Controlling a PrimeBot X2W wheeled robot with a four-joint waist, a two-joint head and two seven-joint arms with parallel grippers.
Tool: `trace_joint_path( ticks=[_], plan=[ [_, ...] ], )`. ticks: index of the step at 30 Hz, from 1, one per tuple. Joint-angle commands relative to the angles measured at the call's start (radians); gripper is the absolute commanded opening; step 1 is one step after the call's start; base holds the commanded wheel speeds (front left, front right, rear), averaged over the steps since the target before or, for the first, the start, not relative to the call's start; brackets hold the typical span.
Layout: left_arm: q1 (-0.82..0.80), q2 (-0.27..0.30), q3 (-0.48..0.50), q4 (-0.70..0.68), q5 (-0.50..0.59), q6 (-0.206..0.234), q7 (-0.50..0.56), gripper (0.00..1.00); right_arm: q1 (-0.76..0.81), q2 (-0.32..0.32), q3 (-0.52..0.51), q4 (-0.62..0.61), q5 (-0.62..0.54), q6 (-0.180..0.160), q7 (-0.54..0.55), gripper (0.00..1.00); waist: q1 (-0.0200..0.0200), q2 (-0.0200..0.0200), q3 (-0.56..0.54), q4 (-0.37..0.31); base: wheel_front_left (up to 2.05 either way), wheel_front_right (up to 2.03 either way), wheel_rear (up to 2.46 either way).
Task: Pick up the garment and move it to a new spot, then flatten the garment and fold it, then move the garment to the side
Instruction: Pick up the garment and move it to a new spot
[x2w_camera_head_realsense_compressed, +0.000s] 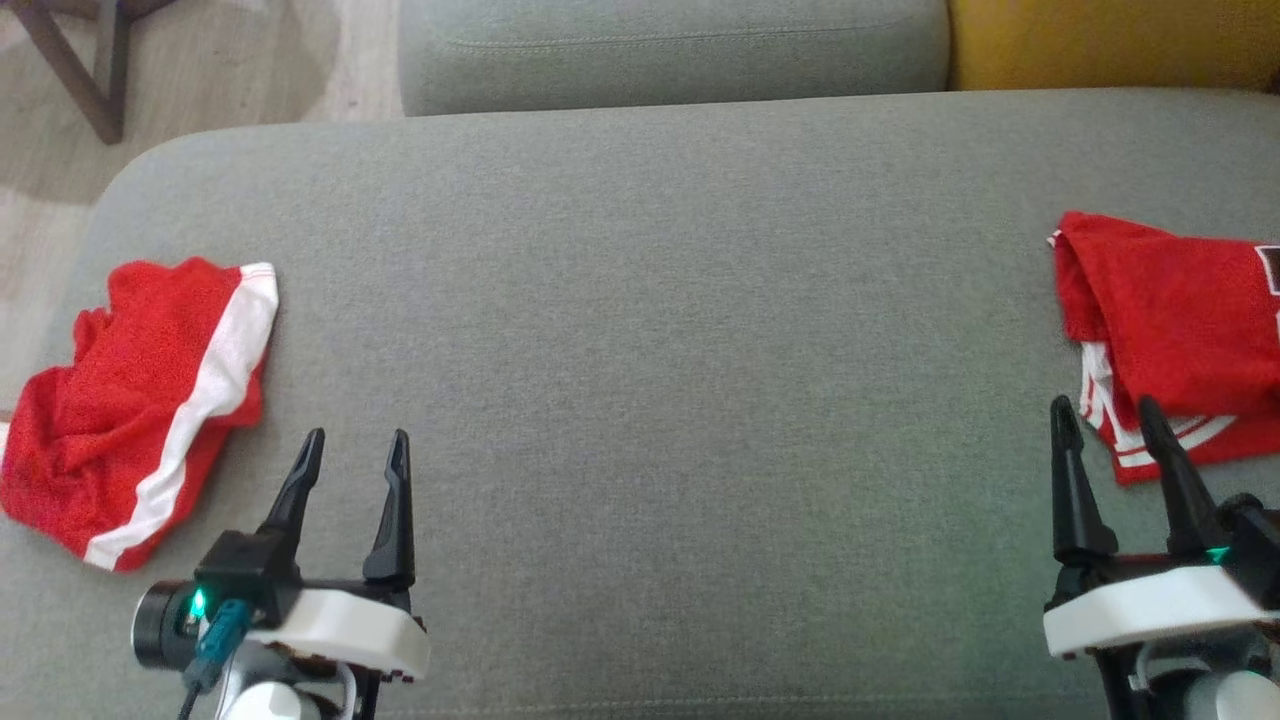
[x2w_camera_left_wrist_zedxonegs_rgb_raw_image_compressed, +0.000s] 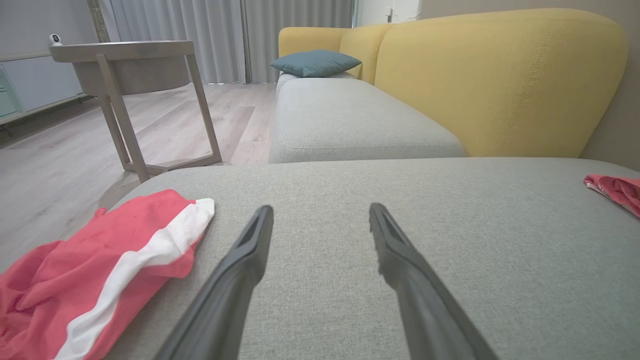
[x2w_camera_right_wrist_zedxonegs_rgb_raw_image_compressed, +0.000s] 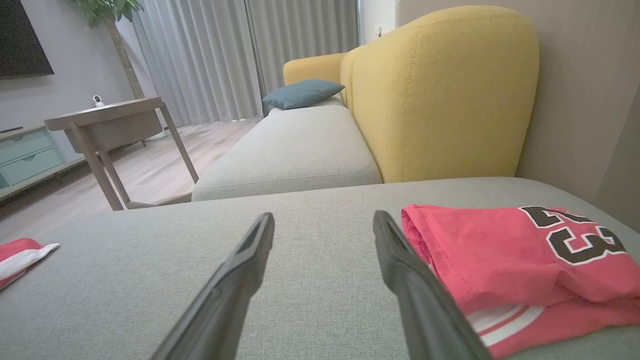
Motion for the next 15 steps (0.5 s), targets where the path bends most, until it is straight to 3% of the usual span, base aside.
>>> trace_joint_path(
  ticks=[1, 7, 15],
  plan=[
    [-0.057, 0.019, 0.034, -0.03, -0.012, 0.005, -0.004, 1.0, -0.017, -0.005, 0.019, -0.043, 0.003, 0.007, 0.006, 1.0, 0.0, -0.0001, 0.002, 0.011, 0.0, 0.0, 0.0],
    [-0.08, 0.013, 0.029, -0.022, -0.012, 0.004, -0.009, 1.0, -0.017, -0.005, 0.028, -0.076, -0.008, 0.007, 0.018, 1.0, 0.0, -0.0001, 0.007, 0.085, 0.0, 0.0, 0.0],
    [-0.114, 0.005, 0.033, -0.002, -0.015, -0.001, -0.019, 1.0, -0.019, -0.005, 0.05, -0.123, -0.024, 0.007, 0.049, 1.0, 0.0, -0.0001, 0.008, 0.232, 0.0, 0.0, 0.0]
  ],
)
